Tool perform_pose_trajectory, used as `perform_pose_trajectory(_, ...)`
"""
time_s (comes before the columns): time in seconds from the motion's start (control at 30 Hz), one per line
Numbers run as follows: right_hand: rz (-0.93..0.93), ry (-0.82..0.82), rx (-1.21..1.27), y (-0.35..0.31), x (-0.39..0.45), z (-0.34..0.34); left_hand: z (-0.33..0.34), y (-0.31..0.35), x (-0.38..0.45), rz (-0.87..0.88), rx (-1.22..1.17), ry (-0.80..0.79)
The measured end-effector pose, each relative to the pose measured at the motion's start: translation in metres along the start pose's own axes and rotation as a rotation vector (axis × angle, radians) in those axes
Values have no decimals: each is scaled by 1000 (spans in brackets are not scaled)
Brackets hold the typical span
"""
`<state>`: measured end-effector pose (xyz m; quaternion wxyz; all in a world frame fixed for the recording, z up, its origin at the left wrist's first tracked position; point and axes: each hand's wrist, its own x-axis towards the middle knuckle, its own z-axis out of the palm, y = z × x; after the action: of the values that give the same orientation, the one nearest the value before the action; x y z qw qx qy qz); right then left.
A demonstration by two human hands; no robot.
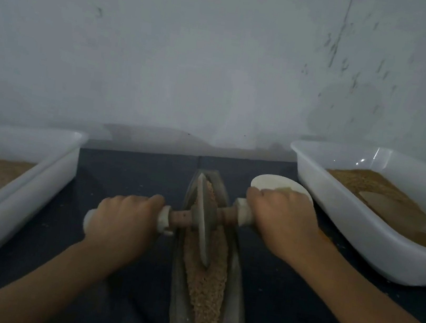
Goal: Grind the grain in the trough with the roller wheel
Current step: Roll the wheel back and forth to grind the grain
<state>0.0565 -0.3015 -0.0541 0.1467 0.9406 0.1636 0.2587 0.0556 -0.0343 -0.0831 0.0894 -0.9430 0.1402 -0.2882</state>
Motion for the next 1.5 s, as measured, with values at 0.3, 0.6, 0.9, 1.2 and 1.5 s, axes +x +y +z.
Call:
perform_pose_trajectory(0.3,43,44,-66,8,69,24,32,-16,70,-138,-184,-159)
perform_pose_trajectory(0.6,-33,-7,72,-3,-11,-16,-22,1,-4,-59,-63,-206)
perform_pose_trajectory(0.9,-37,94,112,-7,-54,-34,-49,5,-36,54,-67,-148)
perform_pose_trajectory(1.2,91,-43,73,2,45,13,6,-3,48,-140,-50,-136)
perform_pose_trajectory(1.5,23,-37,189,-11,-55,-34,-60,12,-31,141,-118,-6)
